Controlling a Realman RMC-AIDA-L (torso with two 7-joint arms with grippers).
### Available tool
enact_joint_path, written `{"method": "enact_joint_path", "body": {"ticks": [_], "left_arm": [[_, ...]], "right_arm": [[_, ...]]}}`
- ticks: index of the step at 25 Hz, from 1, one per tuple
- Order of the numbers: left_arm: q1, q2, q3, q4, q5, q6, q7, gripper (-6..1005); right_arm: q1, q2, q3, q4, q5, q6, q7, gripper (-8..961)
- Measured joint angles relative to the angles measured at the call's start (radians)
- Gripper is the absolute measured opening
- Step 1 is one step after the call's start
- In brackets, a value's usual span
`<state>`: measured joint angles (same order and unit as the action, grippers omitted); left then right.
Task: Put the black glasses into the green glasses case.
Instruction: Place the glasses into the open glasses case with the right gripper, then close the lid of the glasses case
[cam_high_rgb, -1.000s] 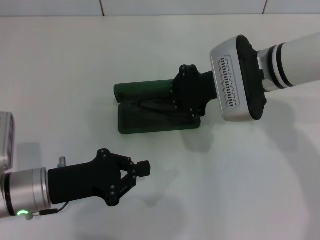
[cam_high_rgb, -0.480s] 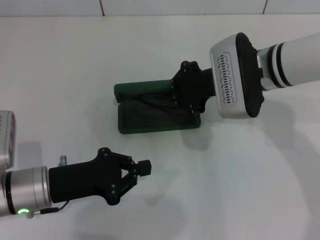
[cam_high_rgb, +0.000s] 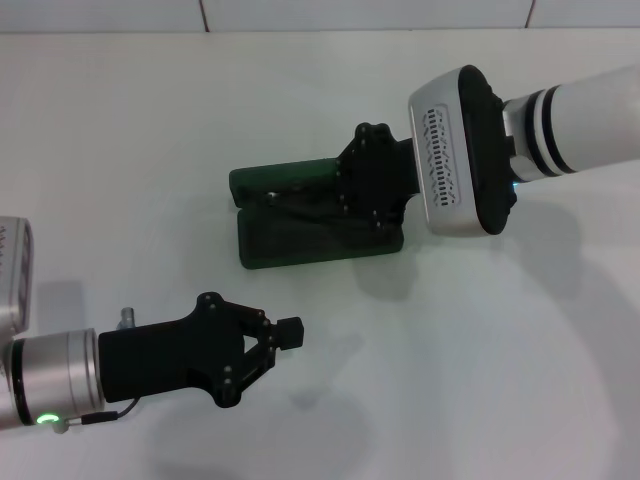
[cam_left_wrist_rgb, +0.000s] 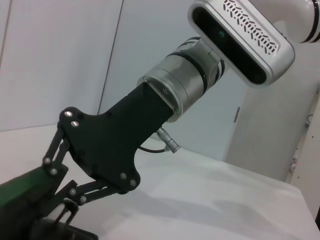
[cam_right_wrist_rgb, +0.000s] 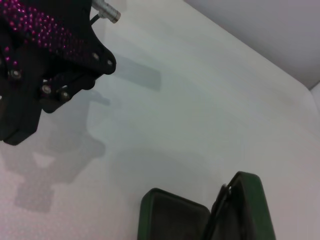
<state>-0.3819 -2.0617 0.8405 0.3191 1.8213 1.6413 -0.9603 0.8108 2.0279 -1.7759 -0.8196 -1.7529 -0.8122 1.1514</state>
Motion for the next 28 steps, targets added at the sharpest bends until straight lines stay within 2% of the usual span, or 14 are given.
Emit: {"method": "enact_joint_path", "body": {"ticks": [5, 9, 11, 15, 23, 28], "left_arm": [[0.000, 0.000, 0.000, 0.000, 0.001, 0.000, 0.000, 25], [0.000, -0.001, 0.000, 0.000, 0.001, 0.000, 0.000, 25], [0.000, -0.002, 0.000, 0.000, 0.001, 0.000, 0.000, 25], [-0.002, -0.002, -0.001, 0.000, 0.001, 0.000, -0.005, 26], [-0.031, -0.005, -0.015, 0.000, -0.014, -0.056, -0.042, 27], [-0.056, -0.012, -0.051, 0.000, -0.041, -0.112, -0.074, 27]], "right_arm": [[0.001, 0.000, 0.000, -0.004, -0.004, -0.008, 0.002, 40], [-0.003, 0.000, 0.000, -0.007, -0.003, -0.010, 0.002, 117], [-0.007, 0.000, 0.007, -0.012, 0.000, -0.022, 0.003, 123], [-0.028, 0.000, 0.064, -0.034, 0.009, -0.097, 0.023, 134], [-0.200, -0.005, 0.369, -0.069, 0.058, -0.338, 0.033, 146], [-0.325, -0.010, 0.547, 0.010, 0.145, -0.469, -0.008, 247]]}}
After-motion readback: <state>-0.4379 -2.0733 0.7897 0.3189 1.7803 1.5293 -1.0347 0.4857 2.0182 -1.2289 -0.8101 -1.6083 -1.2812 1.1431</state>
